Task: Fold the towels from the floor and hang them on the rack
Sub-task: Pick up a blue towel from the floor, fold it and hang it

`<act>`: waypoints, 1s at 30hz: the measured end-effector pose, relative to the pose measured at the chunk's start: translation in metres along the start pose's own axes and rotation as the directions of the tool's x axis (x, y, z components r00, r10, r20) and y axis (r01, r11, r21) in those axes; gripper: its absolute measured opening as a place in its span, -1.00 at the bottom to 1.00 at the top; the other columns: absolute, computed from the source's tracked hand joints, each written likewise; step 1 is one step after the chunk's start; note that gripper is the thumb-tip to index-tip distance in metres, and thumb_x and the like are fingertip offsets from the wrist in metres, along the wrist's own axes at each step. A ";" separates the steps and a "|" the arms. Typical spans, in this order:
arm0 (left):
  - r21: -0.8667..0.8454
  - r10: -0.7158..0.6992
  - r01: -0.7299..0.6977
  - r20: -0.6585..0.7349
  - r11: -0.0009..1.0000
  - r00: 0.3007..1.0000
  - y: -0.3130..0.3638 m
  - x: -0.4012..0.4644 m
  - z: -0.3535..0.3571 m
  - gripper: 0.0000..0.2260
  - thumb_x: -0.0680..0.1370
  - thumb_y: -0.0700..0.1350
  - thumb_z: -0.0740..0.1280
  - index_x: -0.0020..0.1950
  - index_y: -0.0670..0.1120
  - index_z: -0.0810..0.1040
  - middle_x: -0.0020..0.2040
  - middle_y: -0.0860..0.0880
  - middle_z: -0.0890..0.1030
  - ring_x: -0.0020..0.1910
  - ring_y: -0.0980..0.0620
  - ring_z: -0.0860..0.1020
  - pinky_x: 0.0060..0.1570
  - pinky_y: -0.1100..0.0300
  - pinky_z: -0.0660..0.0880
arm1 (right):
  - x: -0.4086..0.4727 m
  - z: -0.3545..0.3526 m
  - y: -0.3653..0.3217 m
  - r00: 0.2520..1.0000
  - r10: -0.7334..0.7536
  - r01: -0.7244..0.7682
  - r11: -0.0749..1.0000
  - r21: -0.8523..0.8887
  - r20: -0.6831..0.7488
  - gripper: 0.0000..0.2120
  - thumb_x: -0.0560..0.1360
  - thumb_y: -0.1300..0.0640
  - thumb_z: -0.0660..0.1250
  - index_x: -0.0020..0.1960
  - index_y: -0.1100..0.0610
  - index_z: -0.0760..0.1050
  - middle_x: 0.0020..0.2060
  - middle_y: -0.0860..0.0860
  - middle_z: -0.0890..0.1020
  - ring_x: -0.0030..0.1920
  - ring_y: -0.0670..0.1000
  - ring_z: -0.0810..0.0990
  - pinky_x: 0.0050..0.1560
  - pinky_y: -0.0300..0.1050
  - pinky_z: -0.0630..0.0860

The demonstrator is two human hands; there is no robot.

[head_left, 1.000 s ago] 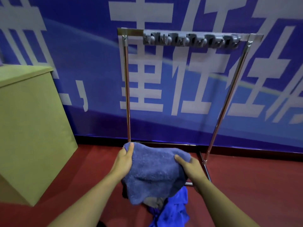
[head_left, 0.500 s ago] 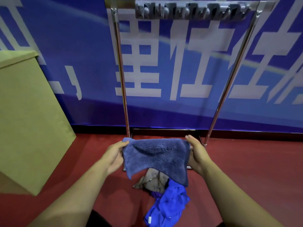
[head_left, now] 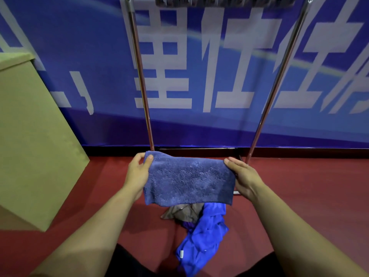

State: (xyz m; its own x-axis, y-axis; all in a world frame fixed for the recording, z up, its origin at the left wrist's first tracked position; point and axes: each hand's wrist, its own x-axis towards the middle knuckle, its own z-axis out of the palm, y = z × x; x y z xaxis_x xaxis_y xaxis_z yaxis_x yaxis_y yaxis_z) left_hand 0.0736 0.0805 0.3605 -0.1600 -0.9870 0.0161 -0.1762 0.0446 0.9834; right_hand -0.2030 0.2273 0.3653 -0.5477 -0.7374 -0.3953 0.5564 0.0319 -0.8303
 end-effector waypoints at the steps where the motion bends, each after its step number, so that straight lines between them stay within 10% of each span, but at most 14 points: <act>1: -0.053 -0.023 0.021 -0.023 0.998 0.999 0.001 -0.001 0.000 -0.96 0.61 -0.06 0.37 0.04 0.00 0.58 -0.04 -0.05 0.70 -0.09 0.02 0.64 0.01 0.05 0.56 | 0.000 0.000 0.000 0.999 -0.048 0.048 0.999 -0.014 -0.017 -0.70 0.48 0.37 0.43 0.21 0.29 0.56 -0.04 0.11 0.69 -0.11 -0.02 0.64 -0.24 -0.28 0.62; 11: -0.184 0.023 -0.038 -0.082 0.982 0.996 0.011 -0.007 0.001 -0.87 0.59 -0.24 0.40 0.12 -0.14 0.61 -0.10 0.01 0.69 -0.20 0.30 0.63 -0.10 0.46 0.50 | 0.000 0.001 -0.002 0.900 -0.425 0.384 0.879 -0.281 -0.098 -0.90 0.45 0.25 0.51 -0.03 0.17 0.70 -0.21 -0.06 0.73 -0.22 -0.19 0.63 -0.02 -0.23 0.58; 30: -0.215 0.122 -0.153 -0.154 0.965 0.981 0.027 -0.018 -0.003 -0.83 0.49 -0.25 0.51 0.06 -0.11 0.69 -0.13 0.03 0.72 -0.16 0.27 0.66 -0.09 0.43 0.52 | -0.016 0.003 -0.014 0.813 -0.570 0.528 0.808 -0.263 -0.120 -0.83 0.42 0.29 0.54 0.01 0.24 0.67 -0.18 0.04 0.72 -0.24 -0.24 0.64 -0.10 -0.38 0.54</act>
State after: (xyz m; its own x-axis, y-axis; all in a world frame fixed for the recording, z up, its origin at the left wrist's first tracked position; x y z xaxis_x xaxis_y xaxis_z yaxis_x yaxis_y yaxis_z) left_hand 0.0749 0.0987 0.3871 -0.0291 -0.9862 0.1633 0.0632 0.1612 0.9849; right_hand -0.2000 0.2364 0.3848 -0.8375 -0.5363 0.1050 -0.0041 -0.1861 -0.9825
